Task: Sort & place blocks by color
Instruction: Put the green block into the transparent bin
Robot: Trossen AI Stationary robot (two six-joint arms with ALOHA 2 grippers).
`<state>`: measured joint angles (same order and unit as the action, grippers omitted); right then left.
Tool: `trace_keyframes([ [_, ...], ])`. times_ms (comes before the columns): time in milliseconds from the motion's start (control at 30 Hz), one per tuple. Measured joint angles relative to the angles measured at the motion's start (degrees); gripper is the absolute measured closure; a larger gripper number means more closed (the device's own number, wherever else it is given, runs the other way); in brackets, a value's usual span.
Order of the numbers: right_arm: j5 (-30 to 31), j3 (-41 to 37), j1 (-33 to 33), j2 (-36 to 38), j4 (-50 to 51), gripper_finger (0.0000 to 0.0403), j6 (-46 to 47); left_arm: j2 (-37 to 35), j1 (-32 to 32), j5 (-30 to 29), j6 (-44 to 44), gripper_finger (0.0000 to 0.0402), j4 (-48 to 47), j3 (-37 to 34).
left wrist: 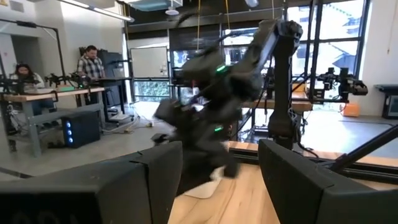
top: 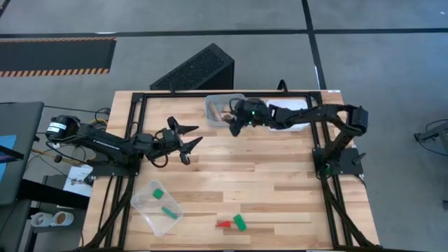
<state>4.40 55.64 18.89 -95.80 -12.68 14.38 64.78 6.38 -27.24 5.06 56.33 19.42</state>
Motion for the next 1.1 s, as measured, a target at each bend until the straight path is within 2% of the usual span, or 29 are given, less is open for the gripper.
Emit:
trace_keyframes([
  [200,0.1,0.0,-11.9,4.1,3.9,0.0166,-7.0,0.0,0.1,0.0,0.0,0.02,-0.5,0.0],
  [367,5.0,0.0,-21.3,5.0,15.7,0.0181,-1.8,0.0,0.0,-0.6,-1.3,0.02,-0.3,0.0],
  [433,6.6,0.0,-25.2,4.3,15.5,0.0187,-0.4,0.0,-0.1,-1.4,-1.7,0.02,-0.1,0.0],
  [667,6.1,0.0,-38.9,1.6,13.9,0.0202,-1.7,0.0,-0.1,-2.6,-3.1,0.02,0.2,0.0],
  [900,4.9,0.0,-45.8,0.5,6.8,0.0214,-0.5,0.0,-0.1,-2.6,-6.4,0.02,-1.5,0.0],
  [1100,4.8,0.1,-47.3,-4.3,6.6,0.0219,5.5,0.0,-0.1,-1.9,-10.3,0.02,-2.2,0.0],
])
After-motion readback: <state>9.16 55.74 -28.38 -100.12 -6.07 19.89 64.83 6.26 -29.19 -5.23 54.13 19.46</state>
